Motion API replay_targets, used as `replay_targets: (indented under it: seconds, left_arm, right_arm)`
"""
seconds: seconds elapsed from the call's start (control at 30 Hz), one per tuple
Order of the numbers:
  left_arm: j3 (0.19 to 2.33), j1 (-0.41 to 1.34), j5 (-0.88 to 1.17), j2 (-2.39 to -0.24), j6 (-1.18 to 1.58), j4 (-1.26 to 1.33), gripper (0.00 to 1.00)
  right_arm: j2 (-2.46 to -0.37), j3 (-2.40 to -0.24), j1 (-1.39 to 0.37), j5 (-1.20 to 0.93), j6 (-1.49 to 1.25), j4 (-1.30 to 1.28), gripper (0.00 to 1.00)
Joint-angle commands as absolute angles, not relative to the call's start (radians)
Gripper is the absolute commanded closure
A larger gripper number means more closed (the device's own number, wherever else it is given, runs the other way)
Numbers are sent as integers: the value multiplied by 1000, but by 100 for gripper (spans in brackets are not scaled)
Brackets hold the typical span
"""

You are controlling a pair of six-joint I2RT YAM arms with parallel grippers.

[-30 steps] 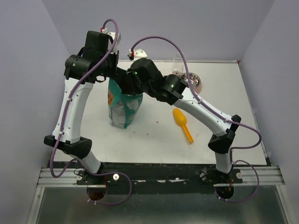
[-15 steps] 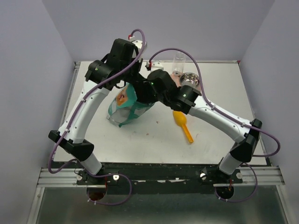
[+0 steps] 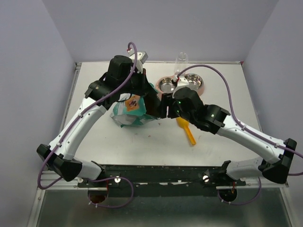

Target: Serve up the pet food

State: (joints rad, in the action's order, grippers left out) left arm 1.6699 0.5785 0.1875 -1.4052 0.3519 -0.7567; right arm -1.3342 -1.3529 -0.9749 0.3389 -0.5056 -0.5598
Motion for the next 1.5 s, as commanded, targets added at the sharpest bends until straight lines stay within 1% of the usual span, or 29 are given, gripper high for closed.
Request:
replay_targets:
  seconds: [0.0, 0.1, 0.17, 0.27, 0.3, 0.33, 0.4, 0.53, 0.57, 0.7, 0.77, 0.8, 0.83, 0.9, 0.93, 1.1, 1.2, 1.23, 1.3, 1.37, 1.47]
  left_arm:
    - [1554, 588, 369, -1307, 518, -514, 100]
    - [1494, 592, 371, -1290, 549, -496, 100]
    - [1453, 594, 362, -1275, 552, -486, 100]
    - [1419, 594, 353, -1266, 549, -482, 100]
    - [1417, 594, 353, -1266, 545, -482, 100]
    - [1420, 594, 353, -1264, 540, -486, 100]
    - [1449, 594, 348, -1272, 522, -511, 100]
    - [1538, 592, 305, -1296, 474, -563, 100]
    - [1545, 594, 298, -1293, 463, -564, 100]
    - [1542, 592, 223, -1275, 400, -568, 100]
    - [1516, 592, 221, -1259, 396, -540, 100]
    - [1506, 594, 222, -1258, 396, -528, 100]
    - [1499, 595, 222, -1258, 412, -529, 100]
    - [1485, 595, 216, -1256, 410, -532, 100]
    - [1479, 595, 195, -1256, 408, -543, 100]
    - [1476, 591, 133, -1279, 452, -646, 100]
    - [1439, 588, 143, -1276, 483, -611, 100]
    - [1434, 583, 147, -1282, 488, -607, 100]
    - [1453, 574, 169, -1310, 495, -620, 100]
    - [1471, 565, 187, -1339, 502, -623, 100]
    - [1499, 525, 231, -1374, 537, -614, 100]
  right_arm:
    - [-1238, -1192, -976, 287, -601, -462, 33]
    - [-1203, -1076, -976, 270, -626, -387, 37]
    - [-1206, -1052, -976, 256, -634, -353, 41]
    - [-1235, -1054, -977, 259, -630, -348, 51]
    - [-1238, -1052, -977, 264, -630, -342, 51]
    - [-1235, -1049, -977, 262, -627, -325, 50]
    - [-1236, -1080, -974, 226, -598, -324, 43]
    - [-1250, -1164, -977, 173, -557, -364, 36]
    - [-1252, -1183, -977, 163, -542, -370, 35]
    - [-1246, -1247, -976, 147, -479, -379, 23]
    - [-1238, -1294, -976, 134, -440, -379, 20]
    - [-1227, -1305, -976, 140, -428, -373, 17]
    - [-1209, -1305, -976, 150, -423, -353, 10]
    - [-1175, -1319, -977, 195, -420, -348, 5]
    - [-1158, -1331, -976, 216, -417, -356, 0]
    - [-1052, -1385, -977, 411, -400, -431, 0]
    - [-1061, -1420, -976, 618, -452, -618, 0]
    - [-1060, -1407, -971, 649, -454, -659, 0]
    - [-1057, -1376, -939, 640, -475, -713, 0]
    - [-1049, -1323, -852, 562, -515, -727, 0]
    - [-1109, -1250, -645, 242, -497, -704, 0]
